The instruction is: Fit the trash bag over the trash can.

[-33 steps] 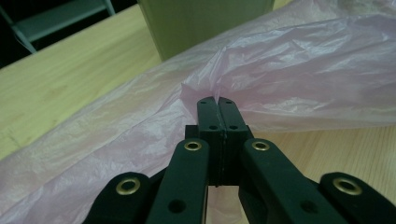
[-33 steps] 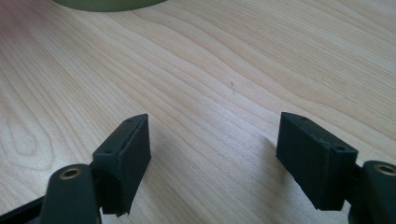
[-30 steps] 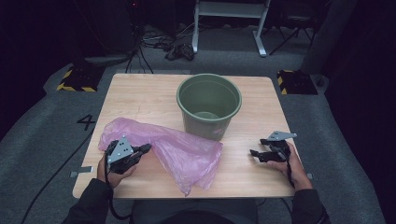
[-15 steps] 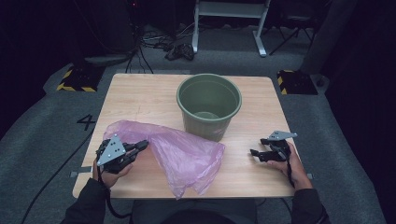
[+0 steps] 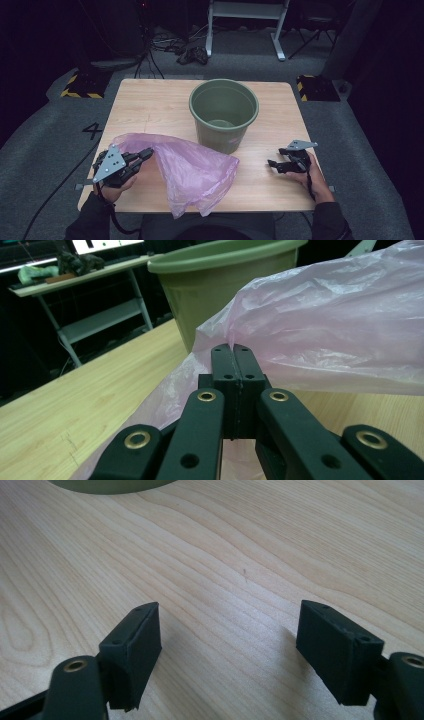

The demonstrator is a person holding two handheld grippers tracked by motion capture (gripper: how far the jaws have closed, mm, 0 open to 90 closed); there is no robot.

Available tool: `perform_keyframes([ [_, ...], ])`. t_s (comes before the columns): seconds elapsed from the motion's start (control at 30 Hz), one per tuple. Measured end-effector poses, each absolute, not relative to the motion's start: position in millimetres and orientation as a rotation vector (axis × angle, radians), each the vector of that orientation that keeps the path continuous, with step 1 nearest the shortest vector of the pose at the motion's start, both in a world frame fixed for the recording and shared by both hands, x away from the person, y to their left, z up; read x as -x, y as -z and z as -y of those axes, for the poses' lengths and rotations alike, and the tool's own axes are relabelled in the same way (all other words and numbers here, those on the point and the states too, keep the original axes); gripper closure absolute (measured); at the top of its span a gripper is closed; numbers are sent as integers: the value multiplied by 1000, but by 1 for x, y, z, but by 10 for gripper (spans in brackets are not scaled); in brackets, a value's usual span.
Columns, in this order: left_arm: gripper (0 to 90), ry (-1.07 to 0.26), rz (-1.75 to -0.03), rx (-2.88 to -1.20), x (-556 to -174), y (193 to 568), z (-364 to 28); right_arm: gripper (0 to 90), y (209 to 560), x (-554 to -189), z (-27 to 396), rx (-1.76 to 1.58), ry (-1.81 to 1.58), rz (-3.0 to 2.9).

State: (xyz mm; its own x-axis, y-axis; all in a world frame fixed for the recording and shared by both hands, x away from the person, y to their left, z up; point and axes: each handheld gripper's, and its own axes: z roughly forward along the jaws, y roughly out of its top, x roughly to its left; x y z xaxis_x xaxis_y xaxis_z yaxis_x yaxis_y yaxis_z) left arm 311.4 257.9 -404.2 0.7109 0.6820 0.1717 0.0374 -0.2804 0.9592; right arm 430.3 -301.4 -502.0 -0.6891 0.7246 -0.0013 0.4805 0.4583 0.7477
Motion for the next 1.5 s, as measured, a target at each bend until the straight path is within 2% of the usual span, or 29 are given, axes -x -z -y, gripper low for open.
perform_keyframes([
  [0.73, 900, -812, -575, -1567, -294, 364, -285, 256, 502, -427, 302, -1026, -1073, -2387],
  [1.5, 900, -970, -591, -1439, -306, 303, -304, 256, 502, -427, 302, -1027, -1071, -2389],
])
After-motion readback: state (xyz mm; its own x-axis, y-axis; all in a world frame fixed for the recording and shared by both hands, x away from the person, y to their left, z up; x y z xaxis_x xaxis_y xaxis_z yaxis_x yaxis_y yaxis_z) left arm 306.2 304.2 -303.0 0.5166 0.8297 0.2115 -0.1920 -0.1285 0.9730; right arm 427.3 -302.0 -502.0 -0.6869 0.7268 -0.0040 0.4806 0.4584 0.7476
